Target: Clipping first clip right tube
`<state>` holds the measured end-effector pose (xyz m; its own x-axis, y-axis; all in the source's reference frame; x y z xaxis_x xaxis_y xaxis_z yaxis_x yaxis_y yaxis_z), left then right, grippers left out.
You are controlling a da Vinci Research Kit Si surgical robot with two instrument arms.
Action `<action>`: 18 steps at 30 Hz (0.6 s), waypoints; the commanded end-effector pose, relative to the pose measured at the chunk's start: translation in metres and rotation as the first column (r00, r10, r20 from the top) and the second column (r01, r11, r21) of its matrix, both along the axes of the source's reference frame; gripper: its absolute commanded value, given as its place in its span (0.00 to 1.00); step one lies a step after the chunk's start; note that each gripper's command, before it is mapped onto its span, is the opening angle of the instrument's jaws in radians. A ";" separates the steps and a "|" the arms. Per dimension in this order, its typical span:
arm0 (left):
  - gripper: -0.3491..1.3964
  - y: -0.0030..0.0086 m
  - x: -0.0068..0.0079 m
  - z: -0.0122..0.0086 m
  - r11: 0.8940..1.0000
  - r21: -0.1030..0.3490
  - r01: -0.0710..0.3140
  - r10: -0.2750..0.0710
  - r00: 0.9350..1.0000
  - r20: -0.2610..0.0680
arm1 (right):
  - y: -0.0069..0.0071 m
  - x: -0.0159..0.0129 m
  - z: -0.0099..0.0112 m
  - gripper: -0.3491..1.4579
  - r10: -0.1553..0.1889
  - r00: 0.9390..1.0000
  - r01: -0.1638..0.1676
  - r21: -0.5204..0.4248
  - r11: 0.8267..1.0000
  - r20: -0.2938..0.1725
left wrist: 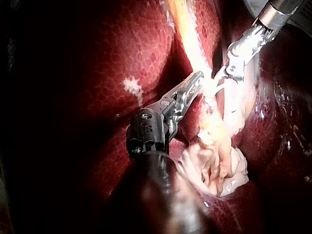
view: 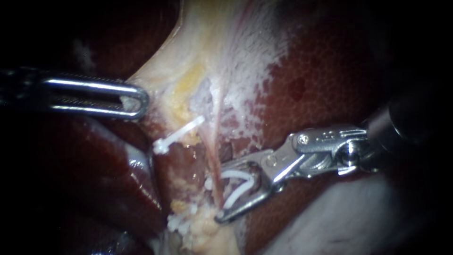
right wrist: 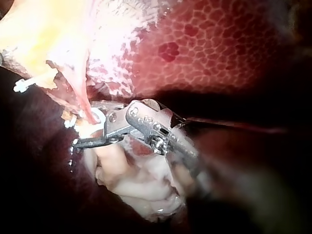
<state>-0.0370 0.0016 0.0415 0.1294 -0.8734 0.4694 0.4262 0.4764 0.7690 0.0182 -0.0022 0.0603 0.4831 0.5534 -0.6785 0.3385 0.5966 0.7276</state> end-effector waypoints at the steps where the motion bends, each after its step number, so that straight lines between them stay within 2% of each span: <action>1: 0.00 0.0000 0.0000 0.0001 1.000 0.000 -0.001 0.001 1.000 0.001 | -0.0001 0.0000 0.0001 0.50 -0.008 1.000 0.008 0.007 1.000 0.000; 8: 0.00 0.0000 0.0000 0.0002 1.000 0.000 -0.001 0.001 1.000 0.001 | -0.0018 0.0001 0.0015 0.50 -0.035 0.999 0.034 0.047 0.998 0.010; 11: 0.00 0.0000 0.0000 0.0002 1.000 0.000 -0.001 0.001 1.000 0.001 | -0.0023 0.0002 0.0020 0.49 -0.042 0.999 0.042 0.063 0.997 0.000; 18: 0.00 0.0002 0.0001 0.0005 1.000 0.000 -0.002 0.002 1.000 0.002 | -0.0024 0.0013 0.0023 0.49 -0.032 0.999 0.031 0.105 0.994 0.009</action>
